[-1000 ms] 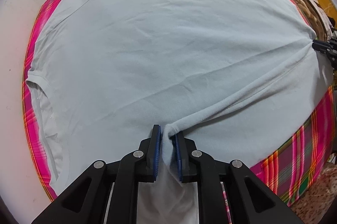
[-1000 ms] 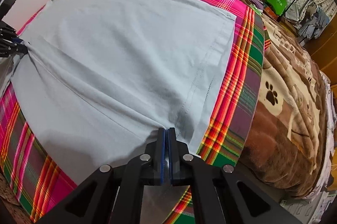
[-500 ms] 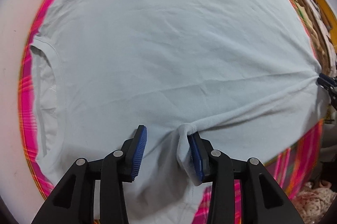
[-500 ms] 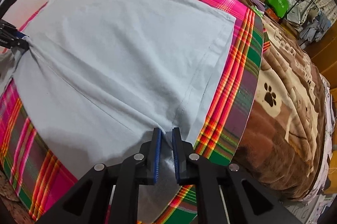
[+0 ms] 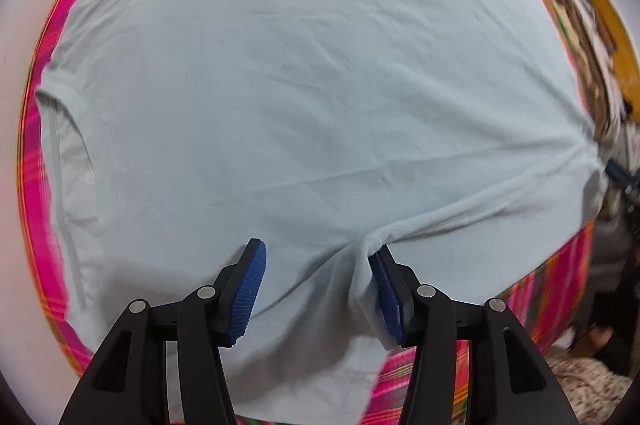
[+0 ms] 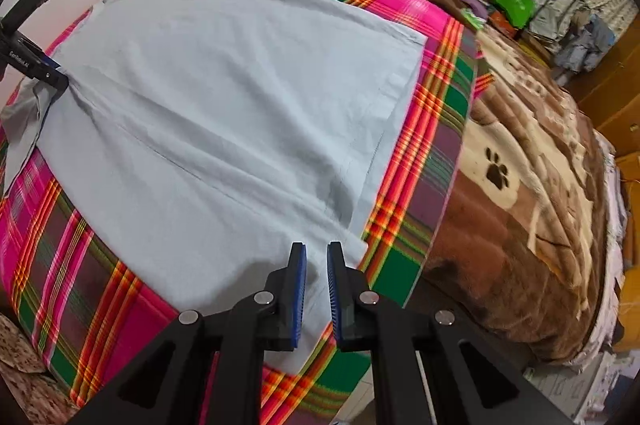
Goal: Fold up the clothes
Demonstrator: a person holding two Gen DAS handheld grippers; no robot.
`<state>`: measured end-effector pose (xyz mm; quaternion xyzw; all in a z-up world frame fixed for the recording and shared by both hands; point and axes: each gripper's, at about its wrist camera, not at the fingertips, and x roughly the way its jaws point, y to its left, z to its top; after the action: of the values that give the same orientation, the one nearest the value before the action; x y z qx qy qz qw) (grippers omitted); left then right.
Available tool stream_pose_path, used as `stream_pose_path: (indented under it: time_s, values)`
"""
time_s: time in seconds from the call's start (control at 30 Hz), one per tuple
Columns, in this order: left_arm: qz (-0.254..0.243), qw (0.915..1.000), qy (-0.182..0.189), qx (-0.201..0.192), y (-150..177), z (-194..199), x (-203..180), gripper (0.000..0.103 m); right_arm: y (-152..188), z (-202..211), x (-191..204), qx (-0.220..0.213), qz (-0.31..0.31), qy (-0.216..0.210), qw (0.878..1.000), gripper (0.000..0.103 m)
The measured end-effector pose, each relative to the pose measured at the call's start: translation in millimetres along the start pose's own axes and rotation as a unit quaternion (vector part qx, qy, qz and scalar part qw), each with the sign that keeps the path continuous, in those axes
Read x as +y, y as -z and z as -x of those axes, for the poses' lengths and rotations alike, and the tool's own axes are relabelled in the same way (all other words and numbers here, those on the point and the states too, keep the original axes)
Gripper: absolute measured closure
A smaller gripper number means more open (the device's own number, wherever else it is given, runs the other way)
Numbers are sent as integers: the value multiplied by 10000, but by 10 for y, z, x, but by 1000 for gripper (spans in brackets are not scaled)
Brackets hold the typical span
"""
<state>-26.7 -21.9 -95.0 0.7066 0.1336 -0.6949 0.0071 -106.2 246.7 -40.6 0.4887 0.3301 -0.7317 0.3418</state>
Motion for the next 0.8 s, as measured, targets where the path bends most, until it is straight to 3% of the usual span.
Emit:
stream_pose_path:
  time_s: [0.27,0.4,0.47,0.6,0.8]
  values:
    - [-1001,9936,-179,501,-59,-87,-88,44,-59,201,573,100,-336,295,9990,92]
    - [-1384,9886,-154,569,-74,-52,-140,44,-82,322,1003,-113,-715,50,9974,92]
    - [-1583,9854,-38,620,-65,-32,-151,44,-100,385,1326,-311,-697,-300,9966,92]
    - [-2037,9763,-53,728,-25,-21,-136,44,-180,344,1847,-387,-506,-408,9971,92]
    - [-2053,9760,337,649,-92,93,-3,38,-532,193,2243,-585,-775,-724,9926,92]
